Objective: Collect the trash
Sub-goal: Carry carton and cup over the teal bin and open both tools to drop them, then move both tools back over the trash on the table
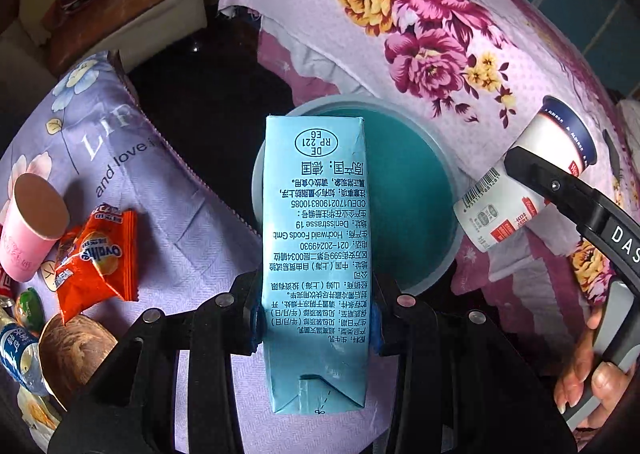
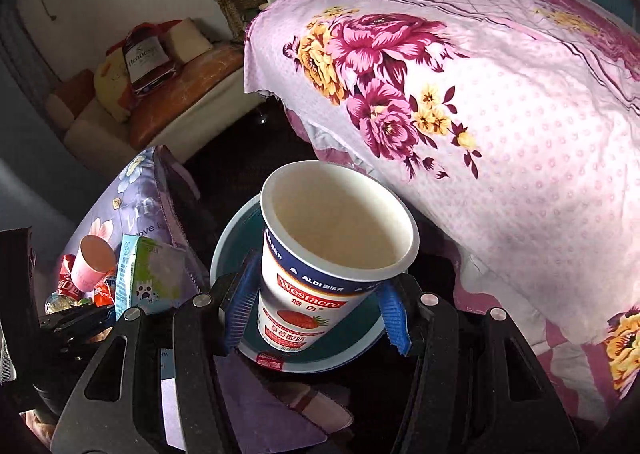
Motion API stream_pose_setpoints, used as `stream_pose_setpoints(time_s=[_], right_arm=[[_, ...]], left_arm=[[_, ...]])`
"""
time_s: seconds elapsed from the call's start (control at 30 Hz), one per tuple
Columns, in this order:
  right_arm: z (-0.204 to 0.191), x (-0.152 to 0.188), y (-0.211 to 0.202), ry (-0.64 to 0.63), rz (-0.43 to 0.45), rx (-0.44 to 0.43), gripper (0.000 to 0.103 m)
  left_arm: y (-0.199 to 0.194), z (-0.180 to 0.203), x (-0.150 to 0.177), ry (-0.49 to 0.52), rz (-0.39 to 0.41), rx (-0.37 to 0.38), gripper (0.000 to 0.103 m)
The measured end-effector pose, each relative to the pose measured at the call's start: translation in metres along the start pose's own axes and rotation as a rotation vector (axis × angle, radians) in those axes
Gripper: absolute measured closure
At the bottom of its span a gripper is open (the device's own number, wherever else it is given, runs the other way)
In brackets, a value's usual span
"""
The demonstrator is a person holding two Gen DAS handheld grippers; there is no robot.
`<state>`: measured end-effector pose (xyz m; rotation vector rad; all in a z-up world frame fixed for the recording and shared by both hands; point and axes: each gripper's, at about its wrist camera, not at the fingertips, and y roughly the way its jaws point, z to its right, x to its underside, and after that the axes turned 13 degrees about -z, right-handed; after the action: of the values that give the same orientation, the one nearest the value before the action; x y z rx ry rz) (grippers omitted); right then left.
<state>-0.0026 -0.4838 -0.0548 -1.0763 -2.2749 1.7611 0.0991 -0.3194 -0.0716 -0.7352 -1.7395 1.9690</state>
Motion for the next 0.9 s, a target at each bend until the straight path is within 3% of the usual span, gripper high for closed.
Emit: stream_pose_setpoints(time_s=[0.2,0.3,0.47,0.7,0.9], right_arm=[[0.02,-0.004,0.015,0.021,-0.03,0.019,0.05],[0.024,-0.007,0.022,0.022,-0.043,0.016,0.05],[0.025,-0.008,0.031,0.024,-0.063,0.009,0.05],[0.018,-0.008,0.046,0.008,-0.112,0.021,0.05],[0.003,-0.003,0.064,-0.016,-0.182,0.02,0.049]], left_arm=[[0.046,0.021,-0.019,0.032,-0.094,-0.002,0.063],[0.06,0.025,-0.019,0.038,-0.115,-0.008,0.057],[0.066,0.021,-0.016,0.023,-0.131,-0.004,0.056],[0.042,0.007,-0.007,-0.029,-0.063,0.009,0.023],[0.013,-0.017,0.014,-0.099,-0.008,0.04,0.012]])
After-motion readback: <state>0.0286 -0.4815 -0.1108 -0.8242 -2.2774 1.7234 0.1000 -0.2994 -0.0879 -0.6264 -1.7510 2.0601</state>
